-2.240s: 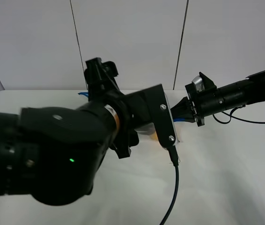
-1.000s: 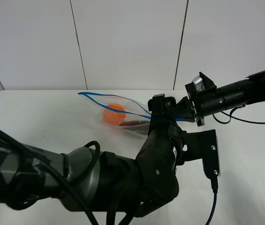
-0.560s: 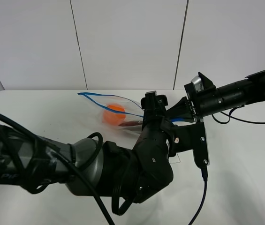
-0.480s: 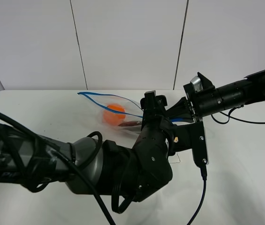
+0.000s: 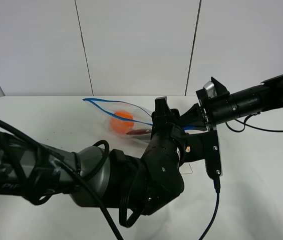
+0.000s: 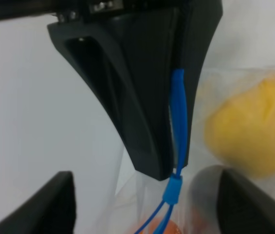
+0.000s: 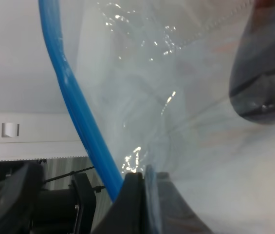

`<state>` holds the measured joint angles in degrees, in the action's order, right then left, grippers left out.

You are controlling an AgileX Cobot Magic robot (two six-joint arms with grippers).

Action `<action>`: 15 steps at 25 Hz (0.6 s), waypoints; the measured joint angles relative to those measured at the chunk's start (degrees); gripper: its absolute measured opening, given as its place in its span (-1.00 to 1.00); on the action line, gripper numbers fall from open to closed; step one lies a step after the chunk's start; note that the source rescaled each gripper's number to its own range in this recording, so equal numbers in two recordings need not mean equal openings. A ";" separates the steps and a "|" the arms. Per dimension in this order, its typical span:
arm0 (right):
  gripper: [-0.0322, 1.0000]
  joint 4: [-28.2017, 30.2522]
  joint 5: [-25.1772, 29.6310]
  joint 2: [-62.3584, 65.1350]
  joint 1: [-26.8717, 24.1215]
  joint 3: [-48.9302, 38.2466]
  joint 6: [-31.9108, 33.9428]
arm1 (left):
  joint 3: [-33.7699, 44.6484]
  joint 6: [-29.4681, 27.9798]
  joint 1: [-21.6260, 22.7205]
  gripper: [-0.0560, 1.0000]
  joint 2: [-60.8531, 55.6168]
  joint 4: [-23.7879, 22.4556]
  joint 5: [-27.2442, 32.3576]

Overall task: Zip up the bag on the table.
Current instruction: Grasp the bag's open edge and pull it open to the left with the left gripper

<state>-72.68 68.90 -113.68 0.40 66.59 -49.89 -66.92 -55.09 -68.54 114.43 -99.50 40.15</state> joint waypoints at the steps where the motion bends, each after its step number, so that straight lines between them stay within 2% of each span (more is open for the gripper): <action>1: -0.94 0.00 0.00 0.00 0.00 0.00 0.00 | 0.00 0.06 0.00 0.21 0.00 0.00 -0.02; 6: -0.94 0.00 0.00 0.00 0.00 0.00 0.00 | 0.00 0.10 0.11 -0.05 0.00 0.06 -0.42; 15: -0.94 0.00 0.00 0.00 0.00 0.00 0.00 | 0.00 0.29 0.29 -0.15 0.00 0.01 -1.92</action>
<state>-72.68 68.90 -113.68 0.40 66.59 -49.89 -66.92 -54.80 -68.25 114.43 -99.49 38.22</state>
